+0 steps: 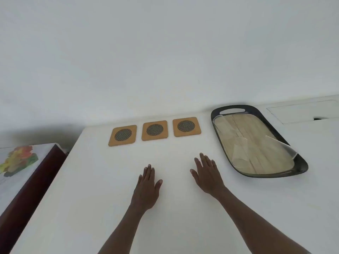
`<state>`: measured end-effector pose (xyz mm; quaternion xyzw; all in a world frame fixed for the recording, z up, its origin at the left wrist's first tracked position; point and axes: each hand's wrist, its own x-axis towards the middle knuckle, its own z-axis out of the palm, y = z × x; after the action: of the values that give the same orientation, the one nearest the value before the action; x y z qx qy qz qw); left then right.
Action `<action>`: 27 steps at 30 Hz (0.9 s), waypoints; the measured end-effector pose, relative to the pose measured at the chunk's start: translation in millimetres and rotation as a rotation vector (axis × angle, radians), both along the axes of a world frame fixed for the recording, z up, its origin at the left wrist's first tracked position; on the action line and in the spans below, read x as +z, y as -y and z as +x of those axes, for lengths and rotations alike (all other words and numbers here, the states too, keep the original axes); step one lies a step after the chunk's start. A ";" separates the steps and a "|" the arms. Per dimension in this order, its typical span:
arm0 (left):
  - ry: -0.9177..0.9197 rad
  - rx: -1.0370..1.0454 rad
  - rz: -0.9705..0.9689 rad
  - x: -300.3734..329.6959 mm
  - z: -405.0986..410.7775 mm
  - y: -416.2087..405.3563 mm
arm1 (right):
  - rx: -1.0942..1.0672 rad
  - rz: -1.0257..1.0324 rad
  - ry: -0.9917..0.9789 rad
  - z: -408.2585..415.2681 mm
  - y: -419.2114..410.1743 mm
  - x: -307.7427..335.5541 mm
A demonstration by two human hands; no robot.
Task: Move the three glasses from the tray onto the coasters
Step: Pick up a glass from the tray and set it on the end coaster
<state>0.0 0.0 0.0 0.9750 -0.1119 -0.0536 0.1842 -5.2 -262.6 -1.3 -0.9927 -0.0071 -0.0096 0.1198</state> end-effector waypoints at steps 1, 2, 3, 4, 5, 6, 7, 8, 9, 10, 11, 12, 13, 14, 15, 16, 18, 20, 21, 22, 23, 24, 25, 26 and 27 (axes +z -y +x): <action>-0.010 0.006 0.009 -3.8 -1.9 1.3 | -0.005 -0.020 -0.034 -1.5 1.6 -4.5; -0.034 0.013 0.012 -5.9 -3.3 2.1 | -0.008 -0.030 -0.054 -3.1 3.2 -7.1; -0.051 0.019 0.027 -10.1 -6.1 2.4 | -0.006 -0.043 -0.072 -4.3 4.5 -12.9; -0.064 0.019 0.040 -13.7 -9.9 2.8 | -0.002 -0.052 -0.086 -7.4 4.5 -16.0; -0.057 0.016 0.049 -18.9 -12.2 3.0 | -0.004 -0.050 -0.090 -8.0 4.1 -19.8; -0.040 0.016 0.057 -22.3 -14.8 3.0 | -0.003 -0.048 -0.084 -9.0 3.3 -22.1; -0.028 0.017 0.059 -25.3 -15.5 2.5 | -0.004 -0.046 -0.078 -9.3 3.3 -23.6; -0.018 0.017 0.054 -27.6 -15.4 1.6 | -0.005 -0.042 -0.064 -9.6 3.3 -23.9; -0.016 0.018 0.056 -29.2 -15.4 1.3 | -0.006 -0.028 -0.053 -10.3 3.1 -24.0; -0.009 0.020 0.061 -30.7 -15.3 0.8 | -0.006 -0.014 -0.034 -11.1 3.0 -24.8; 0.001 0.022 0.063 -31.8 -15.9 0.5 | -0.007 0.002 -0.010 -11.8 2.5 -25.6; 0.011 0.021 0.064 -33.1 -15.9 0.7 | -0.004 0.013 0.016 -12.8 2.0 -26.7; 0.018 0.022 0.064 -33.9 -15.7 0.3 | -0.006 0.018 0.026 -13.2 2.0 -27.3; 0.022 0.024 0.067 -34.5 -15.4 0.3 | -0.006 0.021 0.036 -13.3 2.2 -28.4; 0.030 0.025 0.071 -35.3 -15.6 0.4 | -0.007 0.026 0.046 -13.5 2.6 -29.3; 0.037 0.029 0.072 -35.7 -15.9 0.5 | -0.007 0.034 0.059 -13.6 3.1 -30.0; 0.046 0.029 0.064 -36.8 -15.8 0.2 | -0.003 0.034 0.059 -13.7 4.9 -30.9; 0.058 0.030 0.046 -37.6 -16.4 -0.4 | 0.001 0.037 0.059 -14.3 6.3 -31.8; 0.063 0.030 0.043 -37.8 -16.7 -0.7 | 0.003 0.033 0.057 -14.2 6.6 -32.3; 0.068 0.029 0.042 -37.9 -16.7 -0.9 | 0.004 0.027 0.054 -14.2 6.8 -32.8; 0.071 0.027 0.045 -37.8 -16.9 -1.3 | 0.006 0.024 0.048 -13.7 6.7 -33.1; 0.074 0.026 0.050 -37.9 -16.7 -1.7 | 0.006 0.021 0.045 -13.7 6.5 -33.4; 0.076 0.025 0.052 -37.9 -16.5 -2.0 | 0.006 0.017 0.043 -13.8 6.6 -33.7; 0.078 0.024 0.051 -37.8 -16.2 -2.1 | 0.005 0.011 0.039 -13.9 6.9 -34.1; 0.079 0.023 0.047 -38.0 -16.1 -2.1 | 0.006 0.006 0.035 -14.2 7.3 -34.3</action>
<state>-16.1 2.1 -38.0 0.9816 -0.1066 -0.0157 0.1574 -19.4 -269.8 -35.6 -0.9920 -0.0121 -0.0267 0.1229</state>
